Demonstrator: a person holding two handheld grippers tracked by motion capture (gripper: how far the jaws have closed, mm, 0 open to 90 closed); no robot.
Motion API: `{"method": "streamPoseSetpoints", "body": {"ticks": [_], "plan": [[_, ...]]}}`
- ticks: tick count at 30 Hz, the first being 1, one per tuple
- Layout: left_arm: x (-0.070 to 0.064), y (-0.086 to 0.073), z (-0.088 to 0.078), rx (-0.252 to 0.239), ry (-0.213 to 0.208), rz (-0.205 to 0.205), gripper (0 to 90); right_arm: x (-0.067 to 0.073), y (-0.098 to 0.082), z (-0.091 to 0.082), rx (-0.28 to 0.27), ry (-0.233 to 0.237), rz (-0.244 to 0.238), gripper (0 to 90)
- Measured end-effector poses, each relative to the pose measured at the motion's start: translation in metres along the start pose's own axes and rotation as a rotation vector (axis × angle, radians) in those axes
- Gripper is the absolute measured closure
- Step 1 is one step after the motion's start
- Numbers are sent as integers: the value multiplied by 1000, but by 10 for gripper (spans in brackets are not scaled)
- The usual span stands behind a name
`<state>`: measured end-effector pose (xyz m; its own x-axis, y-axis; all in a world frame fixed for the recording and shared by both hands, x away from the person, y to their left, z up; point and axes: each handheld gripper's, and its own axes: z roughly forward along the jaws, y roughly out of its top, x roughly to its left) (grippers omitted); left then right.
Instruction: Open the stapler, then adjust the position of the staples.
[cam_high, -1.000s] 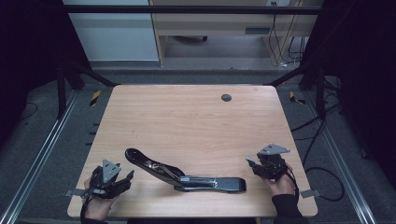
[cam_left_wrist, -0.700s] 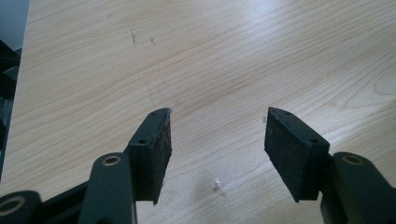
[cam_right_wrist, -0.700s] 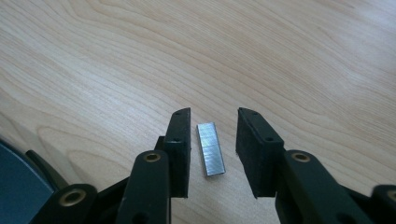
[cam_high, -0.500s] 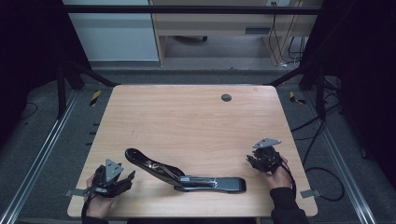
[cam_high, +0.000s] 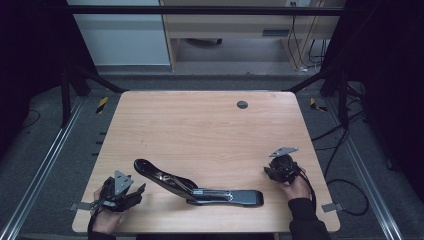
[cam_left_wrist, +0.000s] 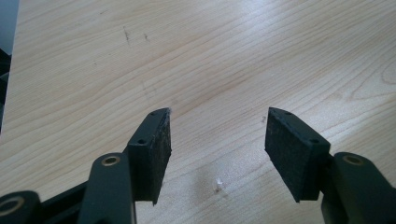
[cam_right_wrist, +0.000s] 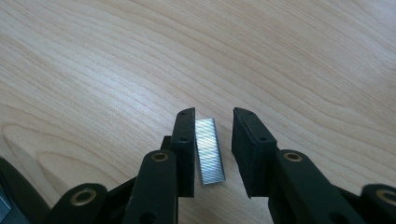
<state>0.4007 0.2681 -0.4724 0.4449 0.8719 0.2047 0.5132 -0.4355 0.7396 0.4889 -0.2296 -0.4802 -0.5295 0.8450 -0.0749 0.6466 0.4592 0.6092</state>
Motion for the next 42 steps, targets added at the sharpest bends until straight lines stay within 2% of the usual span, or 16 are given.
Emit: {"method": "streamPoseSetpoints", "body": {"ticks": [2,5,8,13,16,20,21,25,27,31,33,34,36,39,42], "plan": [[0,0,0,-1,0,-1,402,1,0,0,9,18,8,709],[1,0,0,2,-2,1,402,0,0,1,14,16,-2,718],[0,0,1,4,-6,2,401,-2,0,-1,10,30,8,735],[-1,0,1,7,-2,7,400,-4,0,-1,37,63,37,760],[-1,0,1,11,1,11,399,-5,0,0,34,61,20,773],[-2,1,2,13,0,14,399,-5,0,-1,44,75,32,776],[-2,1,2,11,1,13,399,-5,0,-1,36,68,18,776],[-2,1,1,13,2,15,398,-6,-1,-6,13,76,22,777],[-1,1,1,13,1,16,399,-7,-2,-11,10,93,49,777],[-2,0,0,12,1,18,397,-9,-6,-21,-2,120,60,777],[-2,0,0,13,0,18,397,-8,-9,-25,-6,121,46,777],[-2,0,1,14,0,19,397,-8,-12,-26,-25,115,17,777],[-2,0,1,16,-1,21,397,-8,-18,-30,-49,122,-6,777],[-2,0,1,17,-1,22,397,-9,-25,-33,-51,133,-5,776],[-2,0,1,18,-1,24,397,-10,-31,-35,-55,141,-24,777]]}}
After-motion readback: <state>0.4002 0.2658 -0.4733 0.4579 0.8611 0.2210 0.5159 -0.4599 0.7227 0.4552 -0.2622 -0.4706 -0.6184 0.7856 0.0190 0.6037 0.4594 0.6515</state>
